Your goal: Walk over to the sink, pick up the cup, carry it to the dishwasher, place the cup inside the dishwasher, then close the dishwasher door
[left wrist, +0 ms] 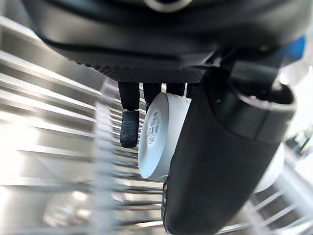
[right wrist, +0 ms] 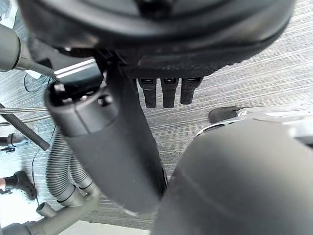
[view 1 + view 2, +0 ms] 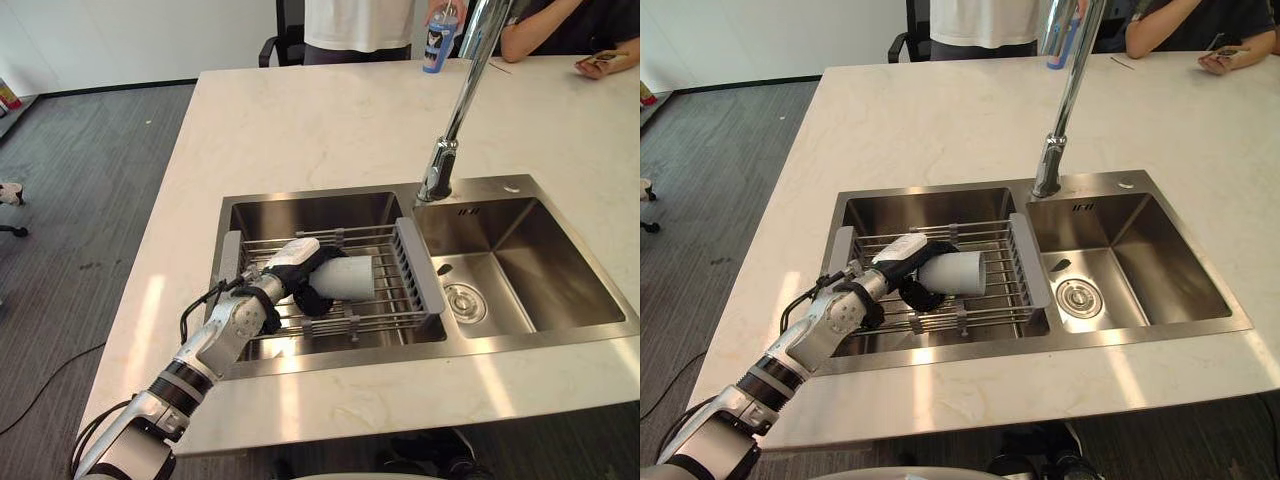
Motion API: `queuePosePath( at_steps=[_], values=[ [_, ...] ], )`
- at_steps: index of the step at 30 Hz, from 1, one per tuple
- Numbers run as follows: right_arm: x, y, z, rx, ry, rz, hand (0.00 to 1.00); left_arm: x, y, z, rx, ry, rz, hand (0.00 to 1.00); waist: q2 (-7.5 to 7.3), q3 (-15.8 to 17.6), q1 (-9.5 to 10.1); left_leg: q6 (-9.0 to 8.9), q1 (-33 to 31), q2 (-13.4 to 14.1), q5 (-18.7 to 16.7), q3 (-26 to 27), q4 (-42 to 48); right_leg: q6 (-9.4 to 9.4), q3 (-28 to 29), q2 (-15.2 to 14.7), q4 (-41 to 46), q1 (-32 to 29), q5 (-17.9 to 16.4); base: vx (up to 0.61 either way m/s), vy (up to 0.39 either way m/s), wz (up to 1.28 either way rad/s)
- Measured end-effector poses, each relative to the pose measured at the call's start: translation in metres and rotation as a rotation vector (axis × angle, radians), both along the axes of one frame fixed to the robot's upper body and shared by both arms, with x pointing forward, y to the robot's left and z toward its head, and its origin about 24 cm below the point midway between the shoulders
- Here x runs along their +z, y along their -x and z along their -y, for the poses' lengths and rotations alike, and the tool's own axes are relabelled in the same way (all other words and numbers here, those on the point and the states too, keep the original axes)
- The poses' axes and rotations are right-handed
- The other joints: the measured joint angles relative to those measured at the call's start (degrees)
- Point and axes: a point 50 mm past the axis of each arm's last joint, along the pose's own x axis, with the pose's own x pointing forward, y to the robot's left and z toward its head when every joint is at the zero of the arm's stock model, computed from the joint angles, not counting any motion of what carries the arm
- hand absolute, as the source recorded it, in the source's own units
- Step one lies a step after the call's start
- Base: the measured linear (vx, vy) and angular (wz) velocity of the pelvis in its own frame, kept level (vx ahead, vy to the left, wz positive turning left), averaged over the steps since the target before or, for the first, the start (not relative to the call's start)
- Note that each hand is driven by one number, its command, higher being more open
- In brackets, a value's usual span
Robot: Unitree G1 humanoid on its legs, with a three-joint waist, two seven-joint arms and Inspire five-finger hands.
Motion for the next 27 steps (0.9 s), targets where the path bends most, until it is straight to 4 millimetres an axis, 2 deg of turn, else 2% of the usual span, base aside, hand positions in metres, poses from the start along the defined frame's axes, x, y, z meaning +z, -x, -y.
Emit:
queuePosePath(
  at_steps=[6,10,15,18,21,27],
  values=[
    [-0.002,0.008,0.003,-0.031,0.002,-0.02,0.9,0.015,0.022,0.005,0.023,0.294,0.023,0.3,-0.14,0.25,1.42,0.0,0.41,0.15,0.0,0.01,0.0,-0.15,0.08,0.11,0.37,0.31,-0.1,0.0,0.0,0.0],
    [-0.002,0.015,0.005,-0.051,0.003,-0.03,0.9,0.034,0.039,-0.002,0.1,0.589,0.079,0.3,-0.27,0.31,2.97,0.0,0.48,0.31,0.01,0.51,-0.01,-0.24,1.01,0.16,1.29,-0.2,-0.22,-0.01,-0.001,-0.05],
    [-0.003,0.02,0.003,-0.088,-0.01,-0.033,0.9,0.057,0.053,-0.013,0.128,0.896,0.145,0.3,-0.93,0.28,3.84,0.01,0.82,0.38,0.02,1.01,0.02,-0.23,1.64,0.19,1.7,-0.28,-0.21,-0.02,-0.006,-0.05],
    [-0.004,0.021,0.002,-0.091,-0.009,-0.034,0.9,0.062,0.06,-0.016,0.125,0.993,0.152,0.3,-1.49,0.18,4.5,0.01,1.21,0.53,0.02,1.7,0.15,-0.23,2.44,0.32,2.11,-0.52,-0.21,-0.02,-0.008,-0.13],
    [-0.004,0.02,0.0,-0.095,-0.013,-0.032,0.9,0.058,0.068,-0.02,0.156,1.053,0.135,0.3,-2.2,-0.14,4.55,-0.12,2.31,0.83,-0.1,3.34,0.27,-0.23,4.05,0.58,2.74,-0.63,-0.19,-0.03,-0.008,-0.26],
    [-0.003,0.018,0.001,-0.103,0.006,-0.018,0.9,0.053,0.076,-0.021,0.189,1.084,0.124,0.3,-2.67,-0.13,5.3,-0.1,2.95,1.03,-0.32,7.74,0.34,-0.01,8.83,0.78,4.42,-3.39,0.8,-0.07,0.019,-0.42]
  ],
)
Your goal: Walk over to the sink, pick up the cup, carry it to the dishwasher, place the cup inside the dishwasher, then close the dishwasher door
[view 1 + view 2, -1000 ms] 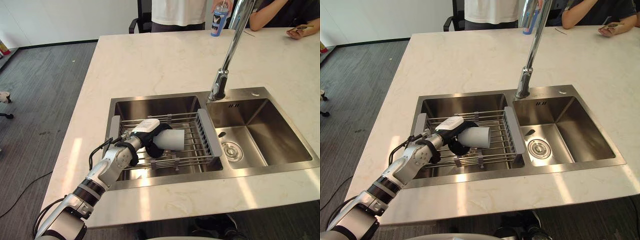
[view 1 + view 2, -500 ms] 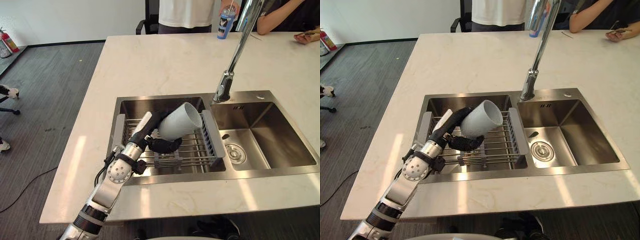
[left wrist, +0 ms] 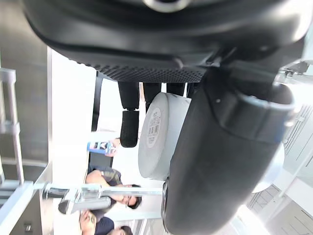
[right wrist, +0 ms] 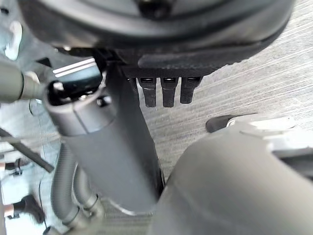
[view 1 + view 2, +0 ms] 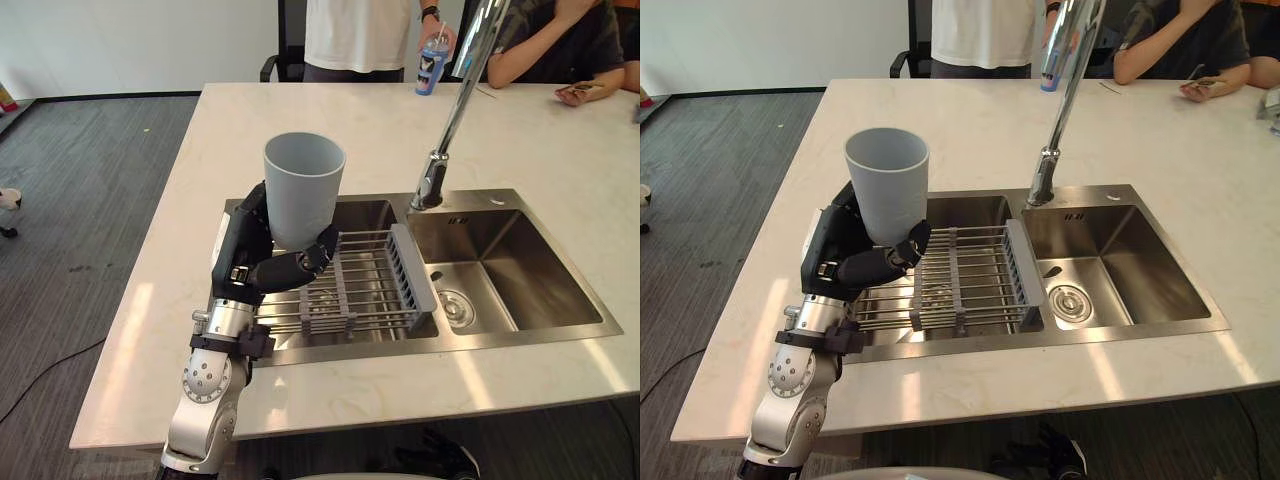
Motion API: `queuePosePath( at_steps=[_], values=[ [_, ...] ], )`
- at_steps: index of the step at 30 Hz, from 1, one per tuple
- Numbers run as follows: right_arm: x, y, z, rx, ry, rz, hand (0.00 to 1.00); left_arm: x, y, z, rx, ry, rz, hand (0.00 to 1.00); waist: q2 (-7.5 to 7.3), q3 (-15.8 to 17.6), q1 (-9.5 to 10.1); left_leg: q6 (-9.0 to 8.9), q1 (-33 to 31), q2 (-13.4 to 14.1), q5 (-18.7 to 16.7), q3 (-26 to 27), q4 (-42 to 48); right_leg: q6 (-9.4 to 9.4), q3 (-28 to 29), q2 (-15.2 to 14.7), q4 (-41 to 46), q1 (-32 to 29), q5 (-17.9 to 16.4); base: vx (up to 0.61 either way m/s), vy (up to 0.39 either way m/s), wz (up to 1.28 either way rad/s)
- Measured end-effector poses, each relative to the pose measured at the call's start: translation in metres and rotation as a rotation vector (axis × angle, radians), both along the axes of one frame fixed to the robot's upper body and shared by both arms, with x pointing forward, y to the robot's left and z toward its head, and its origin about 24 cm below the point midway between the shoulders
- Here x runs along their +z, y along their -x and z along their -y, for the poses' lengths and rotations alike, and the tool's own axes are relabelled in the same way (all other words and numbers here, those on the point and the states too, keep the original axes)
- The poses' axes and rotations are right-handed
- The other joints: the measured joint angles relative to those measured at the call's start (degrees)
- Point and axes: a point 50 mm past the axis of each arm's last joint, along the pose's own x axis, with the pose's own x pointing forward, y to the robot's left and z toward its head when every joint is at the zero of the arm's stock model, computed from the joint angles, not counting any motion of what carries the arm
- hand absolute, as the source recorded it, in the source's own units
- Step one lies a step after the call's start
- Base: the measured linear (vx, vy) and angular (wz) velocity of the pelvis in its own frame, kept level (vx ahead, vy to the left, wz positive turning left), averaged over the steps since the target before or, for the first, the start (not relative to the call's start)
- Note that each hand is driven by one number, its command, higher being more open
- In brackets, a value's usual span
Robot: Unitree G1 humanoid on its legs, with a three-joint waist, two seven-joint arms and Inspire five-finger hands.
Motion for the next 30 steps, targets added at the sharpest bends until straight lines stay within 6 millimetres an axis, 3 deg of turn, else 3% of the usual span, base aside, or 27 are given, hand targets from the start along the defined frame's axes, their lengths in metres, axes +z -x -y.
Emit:
queuePosePath(
  at_steps=[4,7,8,9,11,13,15,17,18,19,20,21,22,23,24,25,26,27,30],
  values=[
    [0.006,-0.009,-0.006,0.011,0.006,0.062,0.9,0.006,0.003,0.01,-0.032,0.018,0.023,0.3,-2.44,1.39,0.31,1.32,-2.91,0.11,-3.02,0.92,5.91,1.18,0.32,-1.19,2.2,-2.13,1.25,-0.11,0.031,-0.14],
    [0.011,-0.025,-0.007,0.022,0.016,0.113,0.9,0.017,0.006,0.011,-0.025,0.047,0.074,0.3,-2.05,1.47,1.02,3.84,-7.07,1.93,-3.85,1.25,9.37,3.09,-3.83,-0.97,5.83,-6.16,3.3,-0.16,0.026,-0.02],
    [0.013,-0.031,-0.008,0.024,0.011,0.131,0.9,0.021,0.005,0.01,-0.014,0.053,0.097,0.3,-2.17,1.94,1.28,4.43,-7.29,2.01,-3.47,1.26,9.79,1.94,-5.43,-1.63,18.11,-8.44,-3.3,-0.21,0.011,0.18],
    [0.013,-0.03,-0.009,0.02,0.007,0.136,0.9,0.02,0.005,0.009,-0.009,0.054,0.095,0.3,-1.71,2.09,1.6,4.66,-7.36,1.98,-3.34,0.62,10.3,3.05,-5.93,-1.76,26.61,-8.2,-7.57,-0.14,-0.01,0.27],
    [0.014,-0.032,-0.009,0.022,0.007,0.144,0.9,0.022,0.005,0.005,0.012,0.057,0.109,0.3,-2.32,1.33,3.06,5.05,-9.27,1.63,-3.32,-0.51,12.28,4.98,-5.84,-1.19,34.08,-5.52,-11.1,-0.12,-0.061,0.25],
    [0.018,-0.042,-0.006,0.035,0.02,0.174,0.9,0.026,0.008,0.001,0.039,0.072,0.134,0.3,-2.99,0.66,4.72,4.88,-13.37,1.26,-2.5,-0.9,15.28,4.26,-5.94,-0.66,29.31,-3.96,-13.7,-0.15,-0.072,0.11],
    [0.025,-0.06,0.003,0.053,0.063,0.219,0.9,0.025,0.01,0.003,0.05,0.104,0.126,0.3,-0.6,0.89,6.35,5.08,-17.42,1.45,-0.04,-1.39,15.16,2.36,-7.17,1.16,17.03,-1.4,-14.61,-0.2,-0.023,0.06],
    [0.027,-0.065,0.005,0.051,0.078,0.234,0.9,0.023,0.011,0.004,0.052,0.113,0.115,0.3,0.51,1.89,5.85,5.27,-18.95,1.76,0.76,-2.95,16.62,-4.14,-7.73,2.49,9.81,2.09,-13.28,-0.22,-0.049,0.33],
    [0.027,-0.064,0.009,0.048,0.093,0.228,0.9,0.018,0.013,0.006,0.05,0.127,0.086,0.3,2.59,3.08,5.42,4.88,-19.14,3.14,1.29,-4.58,17.97,-4.67,-8.83,4.24,7.89,4.01,-11.63,-0.29,-0.044,0.38],
    [0.027,-0.061,0.01,0.046,0.095,0.222,0.9,0.016,0.014,0.006,0.05,0.129,0.076,0.3,3.06,3.19,5.19,4.56,-19.13,3.42,1.87,-5.33,17.95,-4.84,-9.3,4.74,8.06,4.28,-11.38,-0.34,-0.04,0.47],
    [0.026,-0.059,0.01,0.041,0.097,0.215,0.9,0.016,0.015,0.006,0.051,0.129,0.073,0.3,3.37,3.42,5.09,2.63,-19.38,3.38,3.46,-6.91,17.33,-5.44,-10.49,4.88,8.76,3.97,-11.12,-0.35,-0.015,0.5],
    [0.025,-0.054,0.013,0.025,0.106,0.205,0.9,0.016,0.016,0.007,0.043,0.124,0.076,0.3,2.69,3.74,4.83,-0.01,-20.61,3.12,3.33,-9.09,18.82,-6.61,-12.13,4.52,8.99,3.05,-10.63,-0.28,0.001,0.49],
    [0.025,-0.052,0.015,0.01,0.113,0.2,0.9,0.016,0.016,0.007,0.04,0.125,0.076,0.3,2.71,3.72,4.83,1.87,-21.44,3.41,1.59,-9.16,22.13,-6.95,-12.66,4.17,9.05,2.56,-10.25,-0.27,0.032,0.4],
    [0.025,-0.05,0.019,-0.008,0.124,0.193,0.9,0.016,0.016,0.008,0.036,0.124,0.076,0.3,2.63,3.72,4.75,4.63,-21.79,3.26,-3.04,-8.81,29.47,-7.11,-13.27,3.1,8.98,1.96,-9.38,-0.2,0.038,0.22],
    [0.025,-0.048,0.021,-0.012,0.132,0.192,0.9,0.016,0.017,0.008,0.034,0.124,0.077,0.3,2.66,3.65,4.6,4.48,-21.24,3.29,-5.2,-8.73,32.6,-6.88,-13.39,2.47,8.92,1.65,-8.84,-0.46,0.418,0.81],
    [0.026,-0.039,0.029,-0.023,0.161,0.175,0.9,0.014,0.017,0.025,-0.052,0.138,0.065,0.3,5.85,-0.19,2.04,-3.37,-7.4,4.79,-16.78,-12.4,25.16,-3.21,-15.91,-0.29,8.3,-3.64,-4.76,-0.39,0.487,0.72],
    [0.022,-0.037,0.02,-0.035,0.133,0.163,0.9,0.01,0.015,0.025,-0.055,0.118,0.053,0.3,4.86,-0.03,2.22,-1.05,-5.84,2.8,-15.31,-11.77,19.24,-2.62,-15.82,-1.06,7.35,-4.15,-3.13,-0.38,0.516,0.78],
    [0.018,-0.03,0.01,-0.033,0.101,0.152,0.9,0.003,0.013,0.024,-0.05,0.097,0.019,0.3,3.7,-0.55,2.23,-0.07,-5.42,1.31,-14.36,-12.07,17.98,-2.07,-15.3,-1.63,5.5,-3.08,-2.27,-0.06,0.158,0.14],
    [0.015,-0.023,0.002,-0.026,0.072,0.131,0.9,-0.006,0.01,0.021,-0.022,0.091,-0.027,0.3,3.29,-0.97,2.08,1.01,-5.5,-0.73,-13.7,-12.6,17.23,-0.89,-15.67,-3.24,3.67,-1.98,-0.26,-0.08,0.139,0.18]
  ],
)
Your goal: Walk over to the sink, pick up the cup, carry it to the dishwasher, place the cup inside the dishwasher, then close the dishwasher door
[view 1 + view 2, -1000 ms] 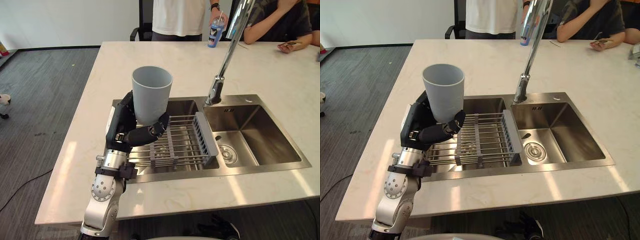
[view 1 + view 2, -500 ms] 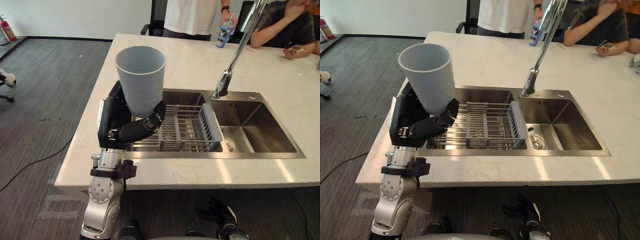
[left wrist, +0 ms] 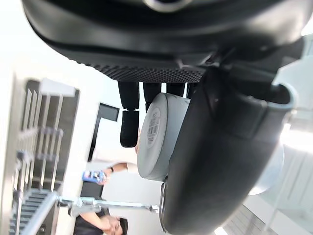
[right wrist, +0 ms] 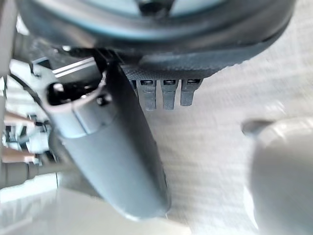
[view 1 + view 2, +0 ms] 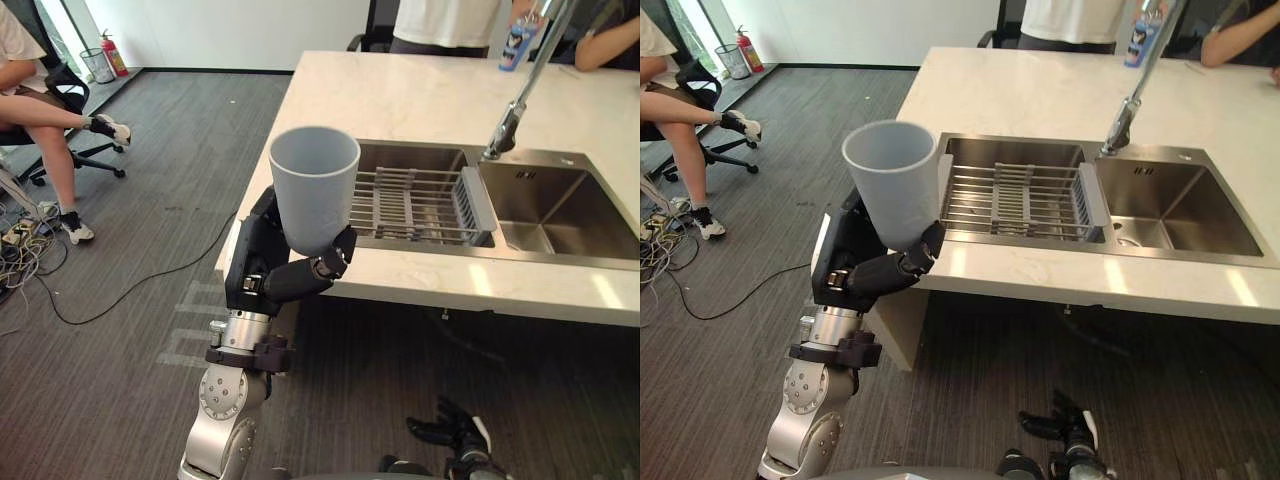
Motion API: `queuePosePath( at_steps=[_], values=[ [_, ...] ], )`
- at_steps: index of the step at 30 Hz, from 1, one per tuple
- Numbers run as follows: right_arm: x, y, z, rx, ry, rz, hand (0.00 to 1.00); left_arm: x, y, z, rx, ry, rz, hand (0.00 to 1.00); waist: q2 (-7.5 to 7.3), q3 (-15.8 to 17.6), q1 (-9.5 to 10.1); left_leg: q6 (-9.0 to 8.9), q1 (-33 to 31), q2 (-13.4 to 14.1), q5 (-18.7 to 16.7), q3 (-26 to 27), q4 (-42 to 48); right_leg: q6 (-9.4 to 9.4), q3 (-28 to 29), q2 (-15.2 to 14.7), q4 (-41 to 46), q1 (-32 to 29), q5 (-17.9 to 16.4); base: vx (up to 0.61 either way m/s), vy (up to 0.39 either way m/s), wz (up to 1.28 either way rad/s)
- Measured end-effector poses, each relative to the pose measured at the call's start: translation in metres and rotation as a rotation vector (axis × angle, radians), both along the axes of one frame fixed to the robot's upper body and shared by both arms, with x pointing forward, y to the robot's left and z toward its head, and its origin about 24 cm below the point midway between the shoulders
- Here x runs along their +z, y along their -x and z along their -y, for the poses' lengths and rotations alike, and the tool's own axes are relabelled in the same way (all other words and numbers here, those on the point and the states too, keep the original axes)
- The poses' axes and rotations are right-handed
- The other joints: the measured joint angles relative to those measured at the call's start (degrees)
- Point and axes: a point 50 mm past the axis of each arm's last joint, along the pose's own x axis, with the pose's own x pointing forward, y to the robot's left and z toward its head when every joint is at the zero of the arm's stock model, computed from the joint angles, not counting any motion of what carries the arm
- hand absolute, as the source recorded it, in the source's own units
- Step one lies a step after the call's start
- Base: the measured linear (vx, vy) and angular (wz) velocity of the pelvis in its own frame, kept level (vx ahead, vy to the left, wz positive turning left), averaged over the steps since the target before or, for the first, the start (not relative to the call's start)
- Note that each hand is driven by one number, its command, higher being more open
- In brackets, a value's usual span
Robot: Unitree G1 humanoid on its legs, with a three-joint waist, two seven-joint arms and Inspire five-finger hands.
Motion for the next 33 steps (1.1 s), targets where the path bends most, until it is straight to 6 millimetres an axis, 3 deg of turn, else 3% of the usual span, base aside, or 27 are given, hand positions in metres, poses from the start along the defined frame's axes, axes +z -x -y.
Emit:
queuePosePath(
  at_steps=[2,7,8,9,10,11,12,17,19,20,21,22,23,24,27,30,31,32,33],
  values=[
    [0.0,0.0,0.001,-0.004,0.006,-0.001,0.9,-0.001,0.002,0.005,-0.028,0.001,-0.003,0.3,0.07,-0.49,-0.24,1.19,0.03,-2.01,2.07,-0.59,-3.0,0.54,-0.83,-1.76,-0.08,-0.81,0.68,-0.07,0.089,0.23],
    [0.002,-0.005,0.001,0.014,0.015,0.009,0.9,-0.004,0.004,0.007,-0.054,-0.006,-0.015,0.3,-0.06,-0.48,-0.19,1.33,-0.32,-2.3,2.22,-1.43,-2.59,0.35,-0.3,-2.18,1.54,-1.25,0.73,-0.04,0.023,0.08],
    [0.002,-0.006,0.002,0.015,0.018,0.011,0.9,-0.005,0.004,0.007,-0.053,-0.007,-0.017,0.3,-0.03,-0.46,-0.41,1.33,-0.43,-2.26,2.21,-2.17,-2.25,0.09,1.14,-2.08,2.66,-1.31,0.57,-0.04,0.023,0.42],
    [0.002,-0.005,0.002,0.018,0.023,0.007,0.9,-0.005,0.004,0.007,-0.055,-0.011,-0.02,0.3,-0.18,-0.41,-0.95,1.39,-0.51,-2.55,2.25,-3.97,-1.71,-0.87,6.4,-1.64,4.25,-1.37,-0.1,-0.05,0.051,0.77],
    [0.002,-0.004,0.002,0.025,0.028,0.007,0.9,-0.006,0.004,0.006,-0.054,-0.021,-0.021,0.3,-0.74,-0.47,-1.48,1.63,-0.94,-2.96,2.42,-6.09,-1.26,-3.09,11.53,-1.17,5.18,-1.31,-2.49,-0.05,0.022,0.89],
    [0.002,-0.002,0.001,0.023,0.028,0.008,0.9,-0.006,0.004,0.005,-0.054,-0.028,-0.021,0.3,-1.24,-0.76,-1.5,1.67,-1.55,-3.26,2.49,-7.18,-1.02,-2.96,13.25,-1.26,5.2,-1.21,-3.94,-0.04,-0.03,0.84],
    [0.003,-0.002,0.001,0.023,0.032,0.008,0.9,-0.007,0.004,0.003,-0.047,-0.034,-0.022,0.3,-2.2,-1.32,-1.11,1.63,-2.61,-4.01,2.59,-8.34,-0.46,-1.2,13.83,-1.72,4.98,-1.15,-5.5,-0.05,-0.1,0.75],
    [0.007,-0.015,0.003,0.025,0.055,0.039,0.9,-0.017,0.009,-0.007,0.005,-0.034,-0.079,0.3,-1.19,-1.55,1.21,0.06,-6.29,-4.0,4.76,-15.07,-0.25,0.45,6.32,-1.09,3.07,0.62,-4.75,-0.02,-0.104,0.79],
    [0.009,-0.02,0.003,0.019,0.062,0.057,0.9,-0.018,0.009,-0.006,0.008,-0.025,-0.082,0.3,-1.39,-1.37,1.1,0.61,-7.98,-3.4,5.29,-13.08,-0.15,0.93,1.88,-1.74,2.55,2.1,-4.41,-0.01,-0.055,1.04],
    [0.01,-0.026,0.004,0.01,0.067,0.073,0.9,-0.017,0.009,-0.008,0.018,-0.017,-0.08,0.3,-1.5,-1.29,1.51,2.16,-8.76,-0.63,4.84,-5.87,0.15,0.94,-0.72,-1.86,2.44,2.67,-4.4,0.0,-0.037,1.17],
    [0.013,-0.03,0.005,0.007,0.078,0.089,0.9,-0.017,0.009,-0.009,0.027,0.0,-0.082,0.3,-1.91,-1.04,1.11,3.16,-9.4,4.02,4.85,5.41,1.98,0.95,-3.66,-2.13,2.32,3.37,-4.41,0.02,-0.027,1.24],
    [0.014,-0.032,0.006,0.006,0.086,0.096,0.9,-0.016,0.009,-0.008,0.027,0.011,-0.082,0.3,-1.66,-1.13,0.71,3.78,-10.02,6.28,4.8,10.84,4.11,1.0,-5.28,-2.5,2.31,3.76,-4.44,0.05,0.014,1.54],
    [0.017,-0.037,0.012,0.009,0.109,0.108,0.9,-0.015,0.007,-0.007,0.029,0.025,-0.075,0.3,-0.57,-0.86,-0.11,3.33,-11.43,9.02,4.84,19.8,8.33,1.14,-8.28,-2.49,2.43,4.74,-4.54,0.05,0.132,1.54],
    [0.019,-0.041,0.018,0.008,0.131,0.116,0.9,-0.013,0.007,-0.007,0.031,0.026,-0.068,0.3,-0.15,-0.63,-0.09,3.06,-11.51,8.34,4.58,22.03,7.97,1.17,-9.66,-3.28,2.76,5.44,-4.56,0.05,0.209,1.38],
    [0.025,-0.059,0.012,0.021,0.125,0.16,0.9,-0.015,0.008,-0.017,0.082,0.023,-0.076,0.3,-1.11,0.25,0.7,3.88,-11.72,5.93,3.44,19.41,7.89,1.18,-10.2,-5.04,4.43,6.38,-4.56,0.02,0.186,0.67],
    [0.031,-0.078,0.005,0.045,0.115,0.208,0.9,-0.019,0.012,-0.023,0.12,0.053,-0.104,0.3,-1.19,1.36,1.31,5.66,-12.15,4.15,-0.33,15.78,10.24,1.41,-9.55,-9.6,19.0,2.94,-4.28,0.01,0.2,0.7],
    [0.032,-0.081,0.002,0.059,0.112,0.216,0.9,-0.016,0.014,-0.024,0.117,0.054,-0.094,0.3,-1.83,1.86,1.16,6.42,-12.02,2.14,-0.83,13.76,10.26,1.32,-6.04,-12.06,27.25,-0.17,-2.49,0.04,0.162,0.91],
    [0.032,-0.082,0.001,0.07,0.114,0.216,0.9,-0.015,0.014,-0.024,0.115,0.054,-0.089,0.3,-1.86,2.05,0.89,6.82,-11.97,1.28,-1.06,12.33,10.25,0.89,-3.72,-12.62,31.17,-1.86,-1.1,0.09,0.181,1.03],
    [0.031,-0.081,-0.001,0.081,0.112,0.212,0.9,-0.014,0.015,-0.024,0.114,0.053,-0.086,0.3,-1.67,2.25,0.33,7.3,-11.91,0.53,-1.36,10.32,10.25,0.98,0.75,-11.69,35.52,-4.3,-2.86,0.11,0.097,1.16]
  ],
)
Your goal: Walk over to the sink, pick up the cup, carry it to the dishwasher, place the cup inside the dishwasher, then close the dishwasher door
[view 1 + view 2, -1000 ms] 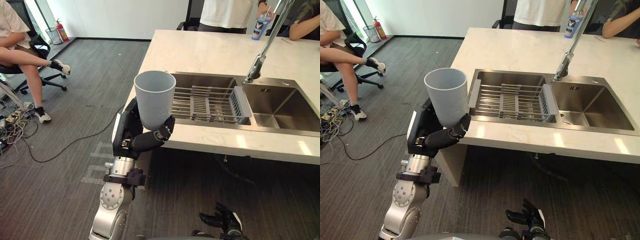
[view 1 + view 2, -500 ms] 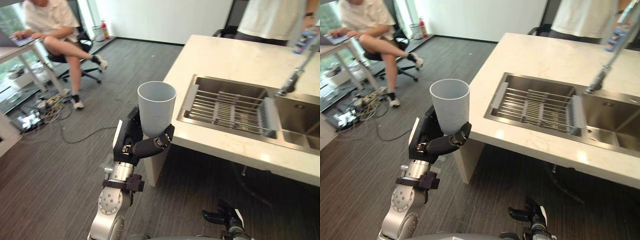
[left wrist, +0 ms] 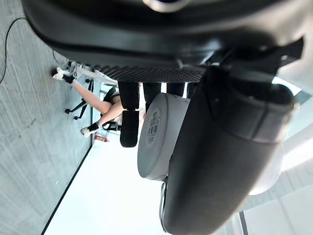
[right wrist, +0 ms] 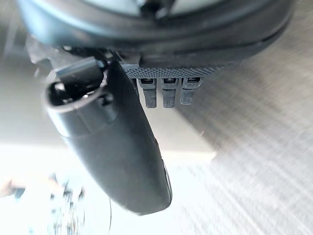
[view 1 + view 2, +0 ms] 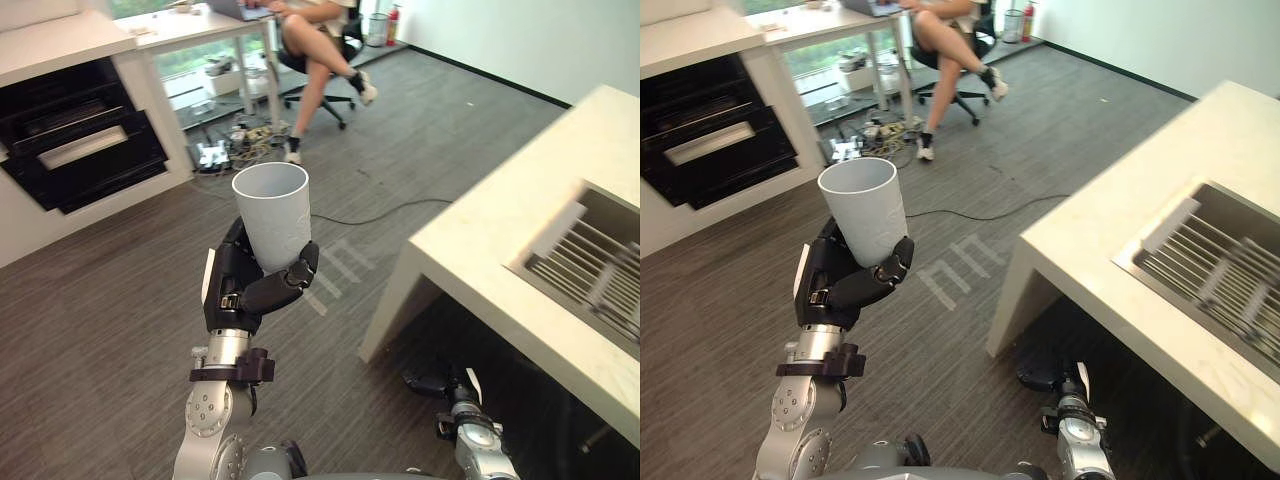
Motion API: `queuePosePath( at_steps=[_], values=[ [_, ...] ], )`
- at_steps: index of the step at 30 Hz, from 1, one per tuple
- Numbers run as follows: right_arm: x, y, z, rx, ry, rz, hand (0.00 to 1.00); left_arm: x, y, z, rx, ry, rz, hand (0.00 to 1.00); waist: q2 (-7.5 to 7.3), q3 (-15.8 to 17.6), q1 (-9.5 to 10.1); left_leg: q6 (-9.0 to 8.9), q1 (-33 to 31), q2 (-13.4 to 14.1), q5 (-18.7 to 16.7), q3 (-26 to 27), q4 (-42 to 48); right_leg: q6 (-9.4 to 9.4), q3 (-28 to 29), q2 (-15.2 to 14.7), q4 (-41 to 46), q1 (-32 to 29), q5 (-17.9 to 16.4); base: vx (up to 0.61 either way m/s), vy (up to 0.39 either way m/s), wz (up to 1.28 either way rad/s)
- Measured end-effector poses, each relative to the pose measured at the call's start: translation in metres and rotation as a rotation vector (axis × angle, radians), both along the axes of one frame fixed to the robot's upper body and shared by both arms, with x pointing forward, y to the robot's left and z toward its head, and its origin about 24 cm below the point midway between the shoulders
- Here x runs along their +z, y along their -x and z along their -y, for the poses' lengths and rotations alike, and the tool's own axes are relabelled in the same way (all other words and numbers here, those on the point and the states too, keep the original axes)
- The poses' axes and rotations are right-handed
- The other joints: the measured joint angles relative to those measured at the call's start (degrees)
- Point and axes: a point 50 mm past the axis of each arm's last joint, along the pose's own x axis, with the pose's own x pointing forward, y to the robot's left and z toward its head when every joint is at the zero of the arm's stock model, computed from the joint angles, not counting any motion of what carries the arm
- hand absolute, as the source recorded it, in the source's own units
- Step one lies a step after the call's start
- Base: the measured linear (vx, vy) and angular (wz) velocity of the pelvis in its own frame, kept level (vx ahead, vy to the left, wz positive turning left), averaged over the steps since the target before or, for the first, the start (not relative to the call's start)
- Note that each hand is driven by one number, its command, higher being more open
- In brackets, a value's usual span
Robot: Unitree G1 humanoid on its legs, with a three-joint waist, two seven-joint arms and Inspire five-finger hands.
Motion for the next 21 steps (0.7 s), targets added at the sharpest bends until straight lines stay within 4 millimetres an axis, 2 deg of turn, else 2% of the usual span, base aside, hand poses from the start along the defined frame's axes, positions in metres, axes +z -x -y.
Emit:
queuePosePath(
  at_steps=[1,3,6,7,8,9,11,12,13,16,20,21],
  values=[
    [-0.001,0.0,-0.004,0.016,-0.004,-0.004,0.9,0.0,0.0,-0.001,0.007,0.003,-0.001,0.3,0.61,0.36,-0.34,0.2,0.38,-0.77,-0.11,-2.89,-0.33,0.2,3.68,2.3,1.91,-1.5,-4.51,0.18,0.146,1.24],
    [-0.003,0.002,-0.01,0.043,-0.013,-0.012,0.9,-0.001,0.0,-0.002,0.009,0.018,0.002,0.3,0.64,0.39,0.04,-0.23,1.33,-2.69,0.15,-6.46,-0.94,0.12,8.25,5.96,-3.09,-3.28,-8.64,0.18,0.105,1.1],
    [-0.003,0.002,-0.015,0.062,-0.023,-0.009,0.9,-0.003,0.0,0.0,-0.006,0.043,-0.01,0.3,0.55,0.31,-0.07,0.3,1.84,-5.65,0.55,-11.4,-0.68,0.4,16.22,10.0,-13.49,-4.94,-10.14,0.19,-0.012,1.1],
    [-0.003,0.003,-0.016,0.061,-0.026,-0.008,0.9,-0.004,0.0,0.001,-0.01,0.049,-0.013,0.3,0.53,0.3,-0.08,0.06,1.85,-5.98,0.42,-12.32,-0.31,0.56,16.62,10.43,-15.43,-4.95,-9.96,0.22,-0.124,0.99],
    [-0.002,0.004,-0.018,0.062,-0.033,0.001,0.9,-0.005,0.0,0.001,-0.011,0.052,-0.021,0.3,0.09,0.18,0.74,-0.42,2.31,-6.42,0.14,-12.99,0.03,0.46,15.91,10.59,-19.41,-4.92,-7.2,0.17,-0.137,0.76],
    [0.001,0.003,-0.02,0.071,-0.032,0.018,0.9,-0.007,0.001,0.0,-0.003,0.052,-0.03,0.3,-0.34,-0.1,1.62,-1.52,2.52,-6.61,-0.53,-13.79,0.91,1.92,15.21,10.68,-22.22,-4.53,-4.03,0.16,-0.158,0.65],
    [0.007,-0.001,-0.02,0.092,-0.013,0.049,0.9,-0.01,0.005,-0.004,0.016,0.055,-0.044,0.3,0.35,-0.96,1.93,-2.96,2.37,-5.15,-1.3,-16.09,0.92,2.5,13.48,12.34,-26.52,-1.58,-3.76,0.14,-0.184,0.37],
    [0.008,-0.002,-0.019,0.1,-0.008,0.053,0.9,-0.012,0.006,-0.004,0.02,0.059,-0.049,0.3,0.54,-1.18,2.22,-3.33,2.41,-4.42,-1.46,-16.44,0.48,1.96,12.93,13.12,-27.77,-1.01,-3.19,0.18,-0.286,0.17],
    [0.009,-0.003,-0.018,0.126,0.013,0.056,0.9,-0.016,0.009,-0.006,0.027,0.053,-0.071,0.3,0.05,-1.97,3.16,-4.46,2.82,-2.94,-0.91,-17.14,-1.49,0.77,12.09,14.89,-31.74,0.65,-1.59,0.11,-0.193,0.05],
    [0.008,0.002,-0.012,0.143,0.052,0.037,0.9,-0.028,0.013,-0.013,0.06,0.041,-0.128,0.3,-0.62,-2.53,3.13,-5.73,5.26,-2.2,0.29,-17.48,-4.84,-0.1,11.61,15.93,-35.11,3.2,-0.69,0.12,-0.159,0.02],
    [0.004,0.014,-0.003,0.143,0.082,0.0,0.9,-0.03,0.014,-0.019,0.094,0.041,-0.137,0.3,-0.64,-2.63,3.01,-5.99,6.1,-1.99,0.82,-17.63,-6.54,-0.5,11.31,16.31,-36.58,4.09,-0.35,0.06,-0.061,0.01],
    [0.001,0.023,-0.002,0.16,0.101,-0.029,0.9,-0.028,0.015,-0.038,0.163,0.003,-0.13,0.3,-1.09,-3.91,2.26,-5.37,5.26,-2.88,3.47,-18.84,-8.25,-0.87,11.04,16.54,-39.42,4.68,2.56,0.0,0.0,0.0]
  ],
)
